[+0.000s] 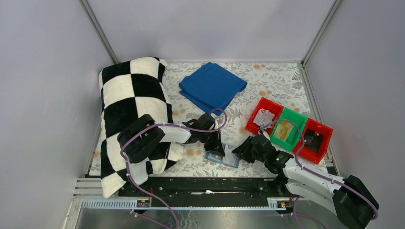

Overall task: Take the credit cards out of the card holder
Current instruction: Remove the credit card from the card holder.

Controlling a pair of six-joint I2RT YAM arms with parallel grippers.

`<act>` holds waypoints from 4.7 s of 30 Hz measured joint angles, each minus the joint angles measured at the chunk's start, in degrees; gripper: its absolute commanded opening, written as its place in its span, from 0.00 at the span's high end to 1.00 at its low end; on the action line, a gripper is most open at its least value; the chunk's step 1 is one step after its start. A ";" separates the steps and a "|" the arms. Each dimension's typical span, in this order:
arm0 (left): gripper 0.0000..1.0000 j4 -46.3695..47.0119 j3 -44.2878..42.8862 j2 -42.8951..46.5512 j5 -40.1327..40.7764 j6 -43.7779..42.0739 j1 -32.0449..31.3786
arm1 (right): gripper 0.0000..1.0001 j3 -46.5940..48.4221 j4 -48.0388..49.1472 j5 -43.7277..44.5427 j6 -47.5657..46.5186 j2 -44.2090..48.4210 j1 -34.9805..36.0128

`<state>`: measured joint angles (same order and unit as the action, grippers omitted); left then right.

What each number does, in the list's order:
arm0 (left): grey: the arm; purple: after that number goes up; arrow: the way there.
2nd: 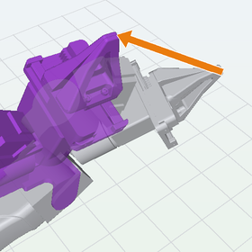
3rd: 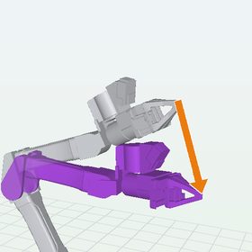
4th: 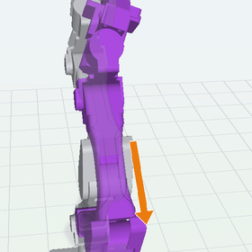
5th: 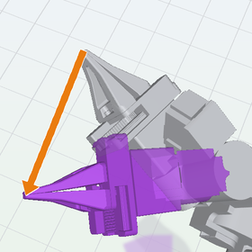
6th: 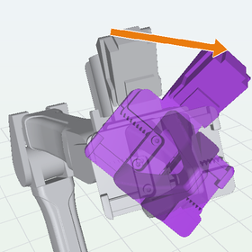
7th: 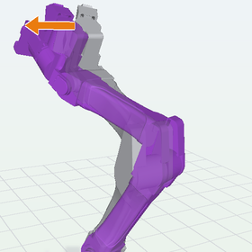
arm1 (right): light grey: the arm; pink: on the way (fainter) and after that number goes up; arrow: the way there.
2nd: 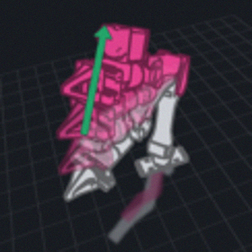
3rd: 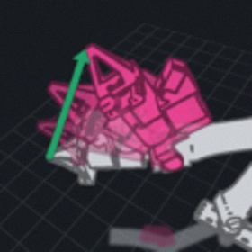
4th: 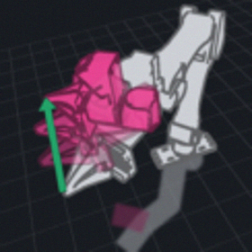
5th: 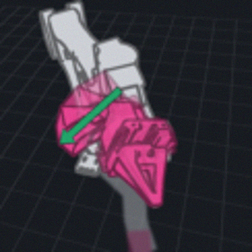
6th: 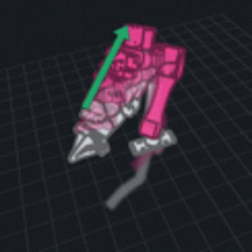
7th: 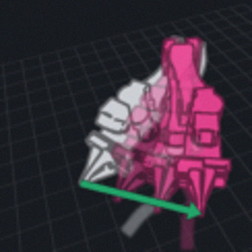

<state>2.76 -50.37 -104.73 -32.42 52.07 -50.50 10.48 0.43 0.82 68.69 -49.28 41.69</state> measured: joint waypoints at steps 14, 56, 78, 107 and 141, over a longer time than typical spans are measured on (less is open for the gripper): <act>1.00 -3.80 -2.64 0.39 0.85 -3.08 2.25 | 0.61 -1.79 4.83 0.15 1.99 -0.72 -0.02; 1.00 -3.06 1.27 5.49 1.62 -5.79 7.80 | 0.57 11.89 -4.37 0.31 -7.39 -8.37 0.00; 1.00 -6.10 1.25 8.24 2.71 -9.73 8.63 | 0.57 10.62 5.64 -3.04 -5.46 -17.86 0.00; 1.00 -1.29 6.43 13.18 0.44 -6.23 10.60 | 0.29 4.90 12.63 -7.74 0.96 -11.89 -2.58; 1.00 1.25 7.78 11.54 -1.16 -5.53 10.82 | 0.87 6.73 19.58 -12.02 0.98 -24.46 -2.75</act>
<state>4.01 -42.59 -93.19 -33.58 46.54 -39.68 17.21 20.01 -11.20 69.67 -73.73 38.94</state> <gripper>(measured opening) 0.005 0.125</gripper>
